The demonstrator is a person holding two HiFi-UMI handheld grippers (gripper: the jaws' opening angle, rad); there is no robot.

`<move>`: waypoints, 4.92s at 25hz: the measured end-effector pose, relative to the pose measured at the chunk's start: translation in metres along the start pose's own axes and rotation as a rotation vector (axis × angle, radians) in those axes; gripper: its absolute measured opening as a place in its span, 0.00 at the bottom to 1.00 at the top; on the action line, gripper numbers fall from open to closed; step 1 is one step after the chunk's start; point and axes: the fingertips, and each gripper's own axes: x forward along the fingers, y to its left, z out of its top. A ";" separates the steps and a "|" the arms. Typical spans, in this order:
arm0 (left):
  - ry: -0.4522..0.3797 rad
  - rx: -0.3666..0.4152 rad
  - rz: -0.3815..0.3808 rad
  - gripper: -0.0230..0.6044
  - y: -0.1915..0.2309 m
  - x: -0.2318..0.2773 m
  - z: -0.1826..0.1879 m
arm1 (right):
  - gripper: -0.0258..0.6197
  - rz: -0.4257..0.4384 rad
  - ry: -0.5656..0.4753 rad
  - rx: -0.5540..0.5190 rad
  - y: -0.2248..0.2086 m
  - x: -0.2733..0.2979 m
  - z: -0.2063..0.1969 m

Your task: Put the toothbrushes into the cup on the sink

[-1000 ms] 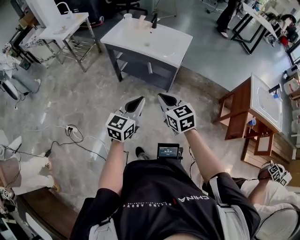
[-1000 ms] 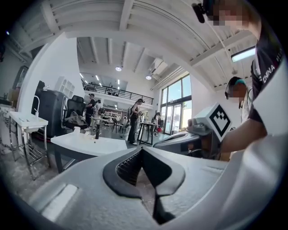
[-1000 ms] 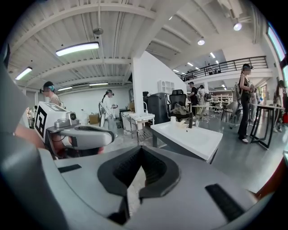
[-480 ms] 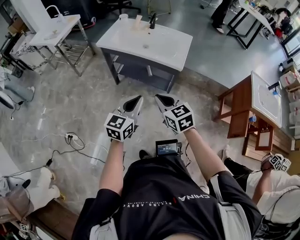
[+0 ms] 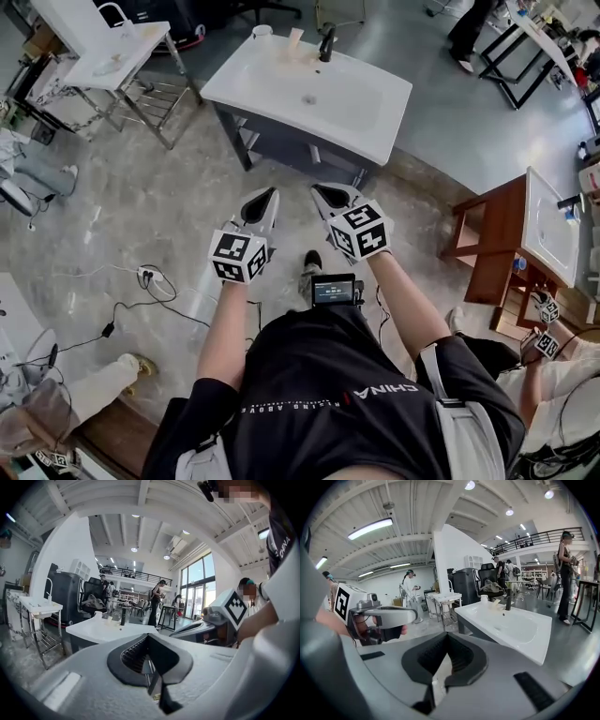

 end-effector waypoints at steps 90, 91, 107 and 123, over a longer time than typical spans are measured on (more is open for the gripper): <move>0.187 -0.020 -0.293 0.05 0.269 0.370 0.087 | 0.05 -0.051 0.048 0.203 -0.291 0.310 0.190; 0.188 -0.012 -0.288 0.05 0.270 0.372 0.087 | 0.05 -0.050 0.052 0.198 -0.294 0.311 0.191; 0.237 0.020 -0.251 0.05 0.354 0.444 0.094 | 0.05 -0.205 0.122 0.255 -0.352 0.406 0.214; 0.353 -0.036 -0.343 0.05 0.389 0.511 0.034 | 0.27 -0.316 0.275 0.455 -0.436 0.508 0.164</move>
